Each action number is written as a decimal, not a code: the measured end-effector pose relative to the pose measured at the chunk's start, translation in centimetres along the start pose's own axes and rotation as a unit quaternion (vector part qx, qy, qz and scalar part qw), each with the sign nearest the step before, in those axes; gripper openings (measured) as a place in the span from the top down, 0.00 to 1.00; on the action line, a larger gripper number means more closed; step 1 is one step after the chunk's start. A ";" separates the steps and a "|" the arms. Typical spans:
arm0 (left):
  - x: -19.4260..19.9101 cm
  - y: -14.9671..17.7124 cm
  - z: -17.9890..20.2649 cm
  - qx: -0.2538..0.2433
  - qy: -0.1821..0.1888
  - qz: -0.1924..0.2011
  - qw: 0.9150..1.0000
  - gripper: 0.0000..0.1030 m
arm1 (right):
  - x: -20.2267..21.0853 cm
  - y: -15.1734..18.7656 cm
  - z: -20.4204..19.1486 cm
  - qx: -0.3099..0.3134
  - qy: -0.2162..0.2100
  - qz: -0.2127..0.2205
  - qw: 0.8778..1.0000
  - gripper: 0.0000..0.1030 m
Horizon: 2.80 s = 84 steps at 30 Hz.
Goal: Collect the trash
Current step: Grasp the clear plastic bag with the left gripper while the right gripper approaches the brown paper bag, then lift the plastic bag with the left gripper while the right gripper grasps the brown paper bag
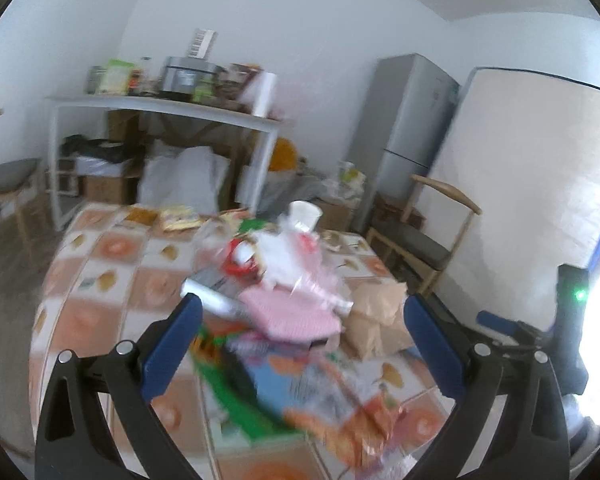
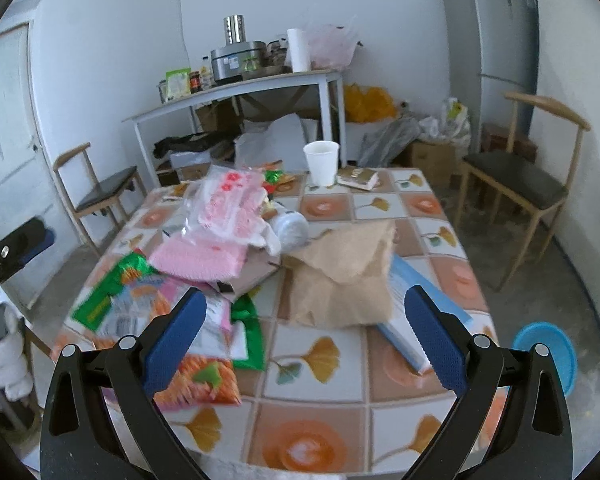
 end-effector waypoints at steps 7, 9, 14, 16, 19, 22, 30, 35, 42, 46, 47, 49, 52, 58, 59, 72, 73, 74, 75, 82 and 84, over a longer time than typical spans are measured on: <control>-8.6 -4.5 -0.4 -0.014 0.059 -0.105 0.993 0.04 | -1.4 -1.9 0.5 -0.026 -0.016 0.007 0.999 0.12; -11.1 -4.7 -0.6 -0.022 0.054 -0.135 0.989 0.04 | -1.7 -2.0 0.8 -0.031 -0.016 0.007 0.999 0.12; -17.6 -2.6 -1.8 -0.017 0.023 -0.235 0.971 0.21 | -2.6 -1.8 1.4 -0.046 -0.013 0.001 0.999 0.12; -19.5 -1.5 -2.3 -0.024 0.004 -0.266 0.964 0.27 | -2.8 -1.6 1.7 -0.050 -0.012 -0.003 0.999 0.12; -20.4 -0.2 -2.8 -0.029 -0.005 -0.292 0.956 0.42 | -3.1 -1.2 2.3 -0.056 -0.010 -0.008 0.998 0.12; -20.2 0.3 -3.1 -0.007 0.013 -0.291 0.957 0.59 | -3.4 -0.9 2.9 -0.063 -0.007 -0.015 0.998 0.12; -18.8 -0.4 -2.5 0.001 0.030 -0.271 0.962 0.82 | -3.1 -0.8 3.5 -0.063 -0.004 -0.015 0.998 0.12; -17.1 -1.3 -1.8 0.010 0.058 -0.239 0.969 0.90 | -2.5 -1.1 4.1 -0.064 0.005 -0.008 0.998 0.12; -14.4 -2.8 -0.7 0.010 0.108 -0.178 0.978 0.93 | -2.2 -1.3 4.9 -0.068 0.014 -0.011 0.998 0.12; -13.0 -3.8 -0.5 0.028 0.144 -0.141 0.979 0.93 | -2.2 -1.4 4.9 -0.072 0.013 -0.013 0.997 0.13; -12.6 -4.2 -0.6 0.039 0.154 -0.128 0.979 0.93 | -2.3 -1.4 4.8 -0.071 0.010 -0.014 0.997 0.13; -11.8 -4.9 -1.0 0.051 0.161 -0.107 0.980 0.93 | -2.4 -1.5 4.4 -0.070 0.005 -0.016 0.997 0.14; -10.5 -5.9 -1.9 0.070 0.158 -0.076 0.982 0.95 | -2.6 -1.7 3.7 -0.066 -0.003 -0.018 0.998 0.17; -8.6 -6.0 -3.7 0.098 0.141 -0.053 0.984 0.96 | -3.2 -2.4 3.7 -0.065 -0.004 -0.026 0.998 0.20; -8.4 -5.7 -3.9 0.103 0.140 -0.052 0.983 0.96 | -3.4 -2.5 4.0 -0.068 -0.002 -0.032 0.997 0.22; -6.8 -3.8 -3.7 0.139 0.152 -0.045 0.978 0.97 | -13.2 -3.5 8.4 -0.155 -0.070 -0.174 0.970 0.26; -6.8 -3.7 -3.6 0.140 0.153 -0.044 0.977 0.97 | -13.9 -3.3 8.5 -0.156 -0.071 -0.185 0.968 0.26; -6.8 -3.6 -3.6 0.142 0.153 -0.044 0.977 0.97 | -14.5 -3.0 8.7 -0.156 -0.066 -0.195 0.966 0.29; -6.9 -3.6 -3.6 0.144 0.153 -0.043 0.977 0.97 | -15.2 -2.7 8.7 -0.150 -0.061 -0.204 0.966 0.32; -6.9 -3.3 -3.7 0.150 0.155 -0.042 0.976 0.97 | -14.6 -2.5 7.1 -0.114 -0.048 -0.207 0.970 0.96; -6.9 -3.2 -3.6 0.153 0.155 -0.040 0.975 0.97 | -13.8 -3.0 6.7 -0.104 -0.049 -0.195 0.974 0.99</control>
Point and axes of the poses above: each gripper's, at about its wrist camera, not at the fingertips, and x roughly against the way its jaws point, z to its right, y to its underside, the point moved 8 cm from there along -x, roughly the way its jaws point, and after that the axes turned 4 degrees about y, right-handed, at the moved point
